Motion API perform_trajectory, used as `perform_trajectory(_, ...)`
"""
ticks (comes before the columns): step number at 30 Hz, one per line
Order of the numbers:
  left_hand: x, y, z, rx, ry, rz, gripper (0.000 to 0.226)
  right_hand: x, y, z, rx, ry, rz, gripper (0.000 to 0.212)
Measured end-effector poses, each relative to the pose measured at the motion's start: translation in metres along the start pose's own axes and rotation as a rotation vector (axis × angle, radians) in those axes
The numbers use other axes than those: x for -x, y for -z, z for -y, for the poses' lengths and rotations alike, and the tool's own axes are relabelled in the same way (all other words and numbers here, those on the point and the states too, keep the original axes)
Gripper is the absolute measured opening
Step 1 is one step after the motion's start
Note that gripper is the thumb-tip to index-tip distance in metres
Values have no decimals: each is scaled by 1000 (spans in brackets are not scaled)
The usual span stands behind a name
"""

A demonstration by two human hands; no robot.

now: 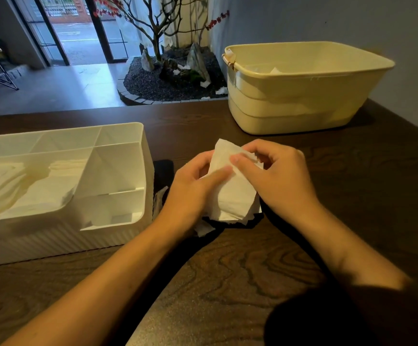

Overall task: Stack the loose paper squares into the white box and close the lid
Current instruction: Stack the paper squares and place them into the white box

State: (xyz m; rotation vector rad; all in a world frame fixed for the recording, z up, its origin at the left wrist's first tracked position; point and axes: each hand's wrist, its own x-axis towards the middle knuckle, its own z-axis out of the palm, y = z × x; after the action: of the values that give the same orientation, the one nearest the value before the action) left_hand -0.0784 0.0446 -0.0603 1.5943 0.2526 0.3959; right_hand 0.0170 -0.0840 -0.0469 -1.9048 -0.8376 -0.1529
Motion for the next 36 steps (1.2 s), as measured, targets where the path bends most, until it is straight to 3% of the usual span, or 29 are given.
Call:
perform_trajectory(3,-4,4,5,-73,-26,-18,38,-2,2,1,-11,-14,-40,10)
perform_trajectory(5,-6,5,9,-95,-67,-86,44,-7,4,2,-46,-149,-41,26)
perform_trajectory(8,-9,6,9,-98,-100,-205,55,-10,1,13,-442,-546,117,50)
perform_trajectory(11,-8,3,13,-128,-128,-229,63,-2,-11,25,-844,-732,139,49)
perform_trajectory(13,-4,-2,15,-147,-123,-145,69,4,-20,28,-948,-720,85,57)
perform_trajectory(17,5,-7,11,-227,-138,85,83,5,-17,23,-918,-633,-16,82)
perform_trajectory(21,5,2,0,-376,-196,135,89,-5,-2,13,-775,-577,23,104)
perform_trajectory(24,4,9,-5,-500,-213,152,89,-13,8,4,-694,-524,142,107)
perform_trajectory(28,-1,15,-3,-640,-276,115,68,-15,16,-6,-448,-355,408,102)
perform_trajectory(30,-1,16,-4,-673,-327,76,57,-16,19,-7,-281,-237,497,84)
perform_trajectory(33,-1,15,-3,-576,-404,-77,42,-16,21,-7,-205,-196,492,57)
perform_trajectory(36,3,7,1,-387,-371,-156,37,-14,18,-11,-231,-182,460,52)
